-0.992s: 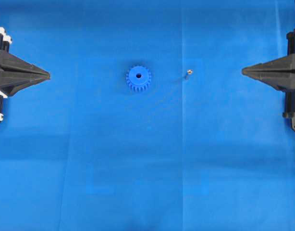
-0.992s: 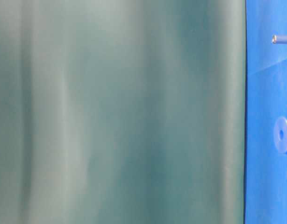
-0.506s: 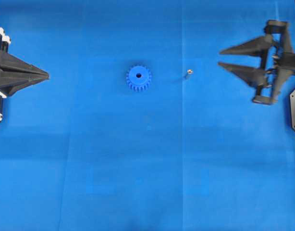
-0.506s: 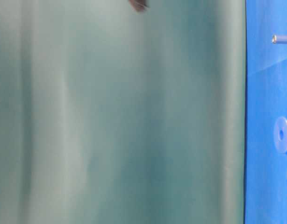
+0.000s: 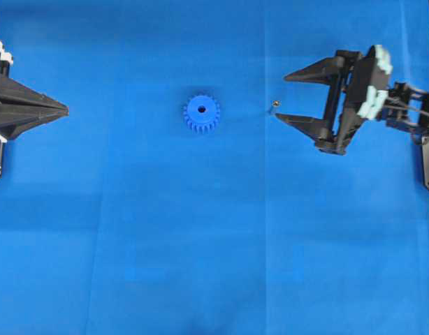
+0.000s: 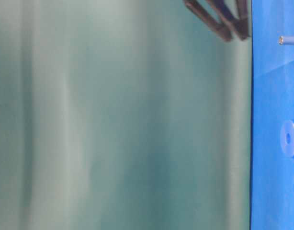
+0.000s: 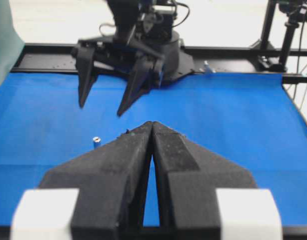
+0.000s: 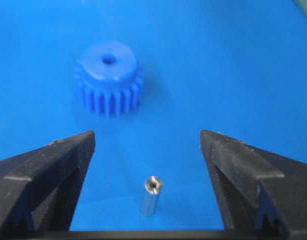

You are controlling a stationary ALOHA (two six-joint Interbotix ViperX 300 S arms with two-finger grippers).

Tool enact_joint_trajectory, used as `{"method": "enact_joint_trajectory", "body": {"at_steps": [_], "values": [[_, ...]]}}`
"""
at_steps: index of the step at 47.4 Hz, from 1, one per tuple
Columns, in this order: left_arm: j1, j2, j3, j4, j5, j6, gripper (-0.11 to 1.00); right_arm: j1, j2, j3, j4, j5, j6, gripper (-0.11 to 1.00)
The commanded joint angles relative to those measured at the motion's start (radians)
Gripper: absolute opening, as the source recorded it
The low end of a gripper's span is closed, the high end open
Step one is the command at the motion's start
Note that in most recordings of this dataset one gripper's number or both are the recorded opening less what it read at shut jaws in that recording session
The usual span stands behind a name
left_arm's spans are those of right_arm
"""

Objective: Insert the shaft placed at a random location into the center hole of the small gear at another random location.
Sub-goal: 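Lower the right gripper around the upright silver shaft and close, then lift the grasped silver shaft off the table with the right gripper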

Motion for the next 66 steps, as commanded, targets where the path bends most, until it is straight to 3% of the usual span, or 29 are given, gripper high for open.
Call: {"method": "enact_joint_trajectory", "body": {"at_steps": [1,14,27,35,44,48,66], "values": [[-0.002,0.003,-0.011,0.000,-0.005,0.000,0.00,-0.002,0.057,-0.020,0.020,-0.052,0.002,0.76],[0.002,0.003,-0.008,0.000,-0.005,0.000,0.00,-0.002,0.187,-0.041,0.037,-0.101,0.020,0.75],[0.006,0.003,-0.003,0.000,-0.005,0.000,0.00,-0.002,0.204,-0.048,0.037,-0.098,0.023,0.71],[0.008,0.003,-0.003,0.002,-0.003,0.000,0.00,-0.002,0.206,-0.048,0.037,-0.084,0.023,0.57],[0.011,0.002,-0.003,0.000,-0.002,0.000,0.00,0.002,0.206,-0.048,0.034,-0.077,0.023,0.16],[0.015,0.003,-0.003,0.000,0.000,0.000,0.00,0.002,0.206,-0.048,0.032,-0.077,0.023,0.04],[0.020,0.002,-0.003,0.002,0.005,-0.003,0.00,0.002,0.143,-0.051,0.034,-0.048,0.025,0.03]]}}
